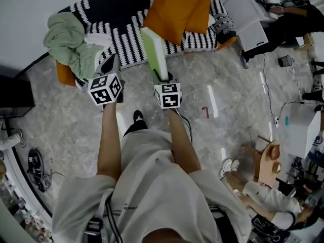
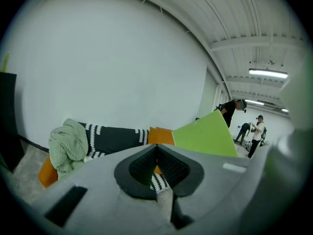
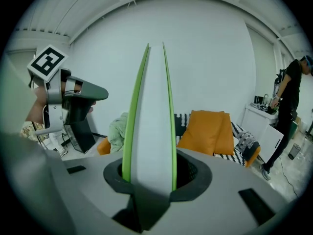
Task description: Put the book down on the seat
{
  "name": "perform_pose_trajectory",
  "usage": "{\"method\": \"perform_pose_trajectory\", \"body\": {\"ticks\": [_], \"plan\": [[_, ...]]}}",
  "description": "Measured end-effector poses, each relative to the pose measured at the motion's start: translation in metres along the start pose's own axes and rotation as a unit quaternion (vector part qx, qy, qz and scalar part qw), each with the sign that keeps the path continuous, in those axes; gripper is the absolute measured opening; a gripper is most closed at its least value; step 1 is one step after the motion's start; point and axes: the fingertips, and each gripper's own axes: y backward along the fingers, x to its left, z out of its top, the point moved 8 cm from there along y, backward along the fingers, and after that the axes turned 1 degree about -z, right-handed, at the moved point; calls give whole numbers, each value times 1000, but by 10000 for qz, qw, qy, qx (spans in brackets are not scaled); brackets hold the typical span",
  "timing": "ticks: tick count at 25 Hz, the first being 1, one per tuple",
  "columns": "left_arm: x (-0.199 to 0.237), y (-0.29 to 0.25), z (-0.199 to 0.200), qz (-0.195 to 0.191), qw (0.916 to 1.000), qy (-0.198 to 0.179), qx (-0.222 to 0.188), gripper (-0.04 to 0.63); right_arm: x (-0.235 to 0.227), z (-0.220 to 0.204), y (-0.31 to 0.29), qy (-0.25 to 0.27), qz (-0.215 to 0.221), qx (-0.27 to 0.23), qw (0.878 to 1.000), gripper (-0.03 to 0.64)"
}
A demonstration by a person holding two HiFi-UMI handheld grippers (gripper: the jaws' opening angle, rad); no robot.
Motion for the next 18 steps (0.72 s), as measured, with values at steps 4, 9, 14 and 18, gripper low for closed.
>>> {"method": "perform_pose_trajectory", "body": {"ticks": [4,9,14,18], "plan": [[23,-8,-2,-9,9996,-194,182,9,3,3,-13,-179,-240,25,9995,130],[52,5,-12,74,9991,-275,324,9,27,-9,-30,-225,-265,177,9992,130],[81,23,-20,246,9991,-110,334,9,53,-9,-41,71,-82,296,9995,129],[112,34,-41,435,9979,210,423,9,68,-7,-54,198,-66,312,9993,130]]}}
